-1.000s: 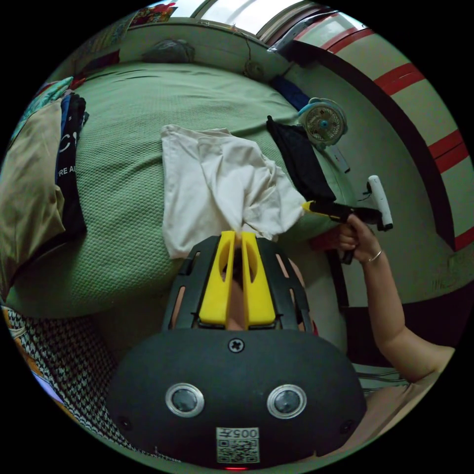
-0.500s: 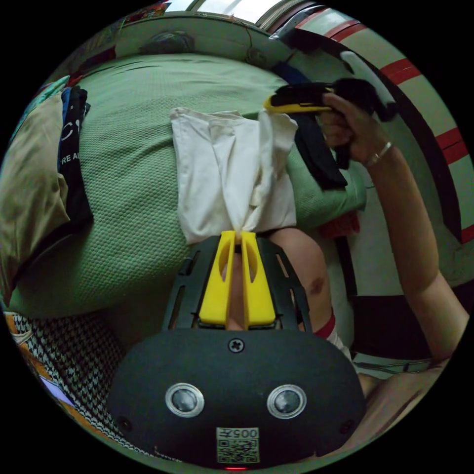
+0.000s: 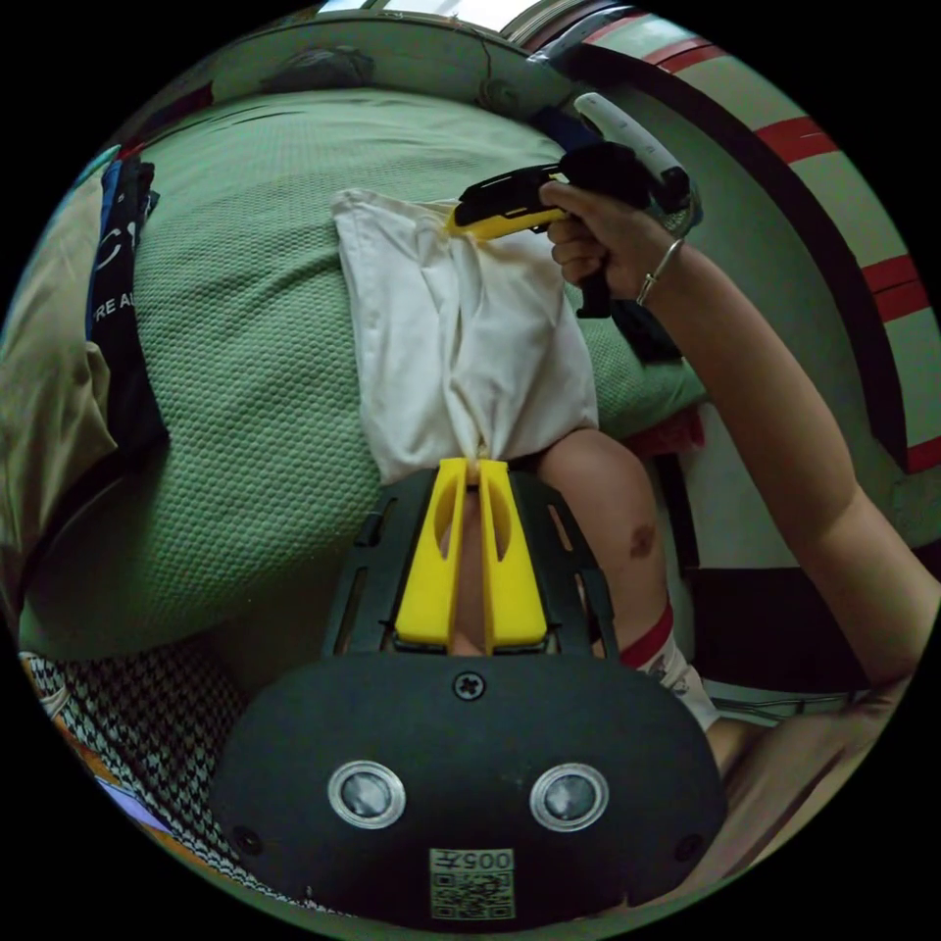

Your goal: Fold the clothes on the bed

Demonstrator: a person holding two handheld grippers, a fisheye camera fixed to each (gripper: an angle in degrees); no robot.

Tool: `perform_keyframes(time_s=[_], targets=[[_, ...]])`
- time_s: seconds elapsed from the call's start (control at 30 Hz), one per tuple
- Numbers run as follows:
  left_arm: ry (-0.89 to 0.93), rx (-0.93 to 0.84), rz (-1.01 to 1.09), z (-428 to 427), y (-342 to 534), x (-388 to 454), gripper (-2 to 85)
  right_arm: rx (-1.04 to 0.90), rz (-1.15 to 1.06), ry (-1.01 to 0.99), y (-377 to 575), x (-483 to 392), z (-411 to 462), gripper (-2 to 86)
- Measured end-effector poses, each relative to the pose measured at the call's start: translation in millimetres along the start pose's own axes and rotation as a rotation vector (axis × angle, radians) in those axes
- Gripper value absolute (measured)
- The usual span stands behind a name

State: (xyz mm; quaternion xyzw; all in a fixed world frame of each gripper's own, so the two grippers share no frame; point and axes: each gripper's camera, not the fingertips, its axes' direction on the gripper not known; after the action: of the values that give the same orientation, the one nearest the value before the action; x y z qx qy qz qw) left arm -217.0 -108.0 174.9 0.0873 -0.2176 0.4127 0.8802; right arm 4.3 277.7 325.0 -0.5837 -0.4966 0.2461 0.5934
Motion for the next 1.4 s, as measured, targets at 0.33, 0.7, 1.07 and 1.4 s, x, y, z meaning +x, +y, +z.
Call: perform_keyframes(time_s=[0.33,0.7,1.07,1.4], targets=[[0.002,0.016,-0.001,0.1,3.5,-9.1,2.8,0.024,-0.019,0.006,-8.5,-21.3,-13.8,2.2],[0.008,0.076,0.039,-13.5,12.1,-3.3,2.9,0.202,-0.055,-0.048,10.5,-45.5,-89.5,1.7],[-0.019,0.032,-0.075,-1.7,18.5,-35.6,2.2,0.135,-0.089,-0.086,-15.0,-89.1,-31.4,5.0],[0.021,0.030,-0.130,-1.7,24.5,-56.8,0.6,0.156,-0.091,-0.064,14.2,-55.6,-41.8,5.8]])
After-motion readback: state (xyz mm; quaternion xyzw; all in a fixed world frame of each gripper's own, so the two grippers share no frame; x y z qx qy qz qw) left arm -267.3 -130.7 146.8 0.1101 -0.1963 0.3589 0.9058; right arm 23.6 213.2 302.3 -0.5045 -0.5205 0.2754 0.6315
